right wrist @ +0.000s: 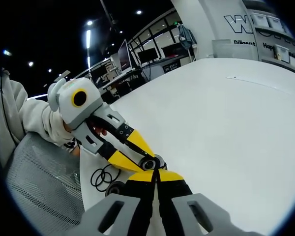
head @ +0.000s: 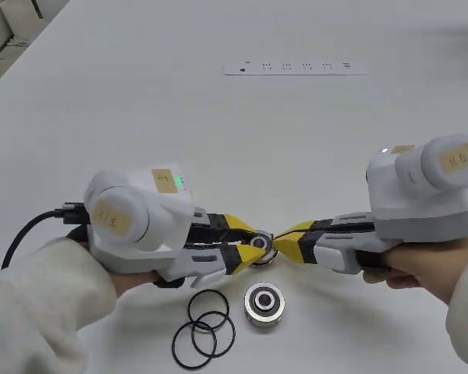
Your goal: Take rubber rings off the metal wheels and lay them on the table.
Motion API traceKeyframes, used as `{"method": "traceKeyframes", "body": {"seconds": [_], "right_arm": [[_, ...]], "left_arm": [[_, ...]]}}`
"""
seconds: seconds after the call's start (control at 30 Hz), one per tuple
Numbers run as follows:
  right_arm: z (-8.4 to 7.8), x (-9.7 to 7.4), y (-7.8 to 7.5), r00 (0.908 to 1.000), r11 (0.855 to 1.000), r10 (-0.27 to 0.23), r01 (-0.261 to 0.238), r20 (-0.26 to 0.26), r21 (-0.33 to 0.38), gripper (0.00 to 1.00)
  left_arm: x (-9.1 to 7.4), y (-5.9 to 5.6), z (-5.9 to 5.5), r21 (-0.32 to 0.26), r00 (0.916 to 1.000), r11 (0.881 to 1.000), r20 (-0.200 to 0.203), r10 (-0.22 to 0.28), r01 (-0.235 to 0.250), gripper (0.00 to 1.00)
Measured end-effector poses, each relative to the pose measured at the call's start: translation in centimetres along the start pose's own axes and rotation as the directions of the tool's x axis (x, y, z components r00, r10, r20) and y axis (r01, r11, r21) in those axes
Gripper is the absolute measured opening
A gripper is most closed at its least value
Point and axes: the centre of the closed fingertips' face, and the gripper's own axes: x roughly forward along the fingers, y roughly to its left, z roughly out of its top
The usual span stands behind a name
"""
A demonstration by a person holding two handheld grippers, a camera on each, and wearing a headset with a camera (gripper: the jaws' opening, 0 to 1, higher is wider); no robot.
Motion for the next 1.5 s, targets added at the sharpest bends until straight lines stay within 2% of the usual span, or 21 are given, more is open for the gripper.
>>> {"method": "traceKeyframes", "body": {"seconds": [0.4, 0.5, 0.53, 0.63, 0.7, 0.77, 0.87, 1.07, 1.2, 1.33, 1.5], "right_arm": [[0.3, 0.1, 0.7, 0.9995, 0.999, 0.031, -0.031, 0.012, -0.022, 0.0], [0.7, 0.0, 1.1, 0.9981, 0.998, 0.055, -0.055, 0.028, -0.02, 0.0], [1.2, 0.0, 1.3, 0.9971, 0.998, 0.059, -0.058, 0.048, -0.021, 0.0], [1.1, -0.1, 0.9, 0.9988, 0.999, 0.036, -0.035, 0.034, -0.041, 0.0], [0.9, -0.2, 0.9, 0.9988, 0.999, 0.038, -0.037, 0.031, -0.032, 0.0], [0.9, -0.3, 0.8, 0.9988, 0.999, 0.036, -0.035, 0.032, -0.026, 0.0], [1.2, -0.5, 0.9, 0.9983, 0.999, 0.039, -0.038, 0.043, -0.02, 0.0], [2.0, -0.7, 1.1, 0.9969, 0.999, 0.041, -0.04, 0.067, -0.017, 0.0], [2.5, -1.0, 1.2, 0.9959, 0.999, 0.039, -0.039, 0.082, -0.013, 0.0], [3.2, -1.3, 1.5, 0.9942, 0.999, 0.04, -0.039, 0.099, -0.015, 0.0], [4.2, -1.7, 1.8, 0.991, 0.999, 0.04, -0.04, 0.128, -0.005, 0.0]], "left_arm": [[0.1, -0.1, 0.0, 0.0, 1.0, 1.0, 0.001, 0.0, 0.0, 0.14], [0.1, -0.1, 0.0, -0.003, 1.0, 1.0, -0.001, 0.0, 0.0, 0.14], [0.1, -0.1, 0.0, -0.001, 1.0, 1.0, -0.002, 0.0, 0.0, 0.14], [0.0, -0.1, 0.0, 0.006, 0.9999, 1.0, -0.017, 0.0, 0.0, 0.14], [-0.3, -0.1, 0.2, -0.008, 0.9996, 1.0, -0.03, 0.003, -0.004, 0.15], [-0.9, -0.3, 0.5, 0.02, 0.9995, 1.0, -0.03, -0.007, 0.008, 0.18], [-1.8, 0.1, 1.4, 0.003, 0.9999, 1.0, -0.002, 0.012, -0.012, 0.25], [-3.8, -0.1, 3.1, -0.004, 0.999, 1.0, 0.041, 0.018, -0.018, 0.37], [-5.1, -0.1, 3.5, 0.01, 0.9987, 1.0, 0.043, 0.029, -0.03, 0.42], [-6.8, 0.2, 3.9, -0.009, 0.997, 0.998, 0.053, 0.056, -0.056, 0.47], [-8.4, 0.2, 4.1, -0.019, 0.9947, 0.996, 0.049, 0.09, -0.089, 0.57]]}}
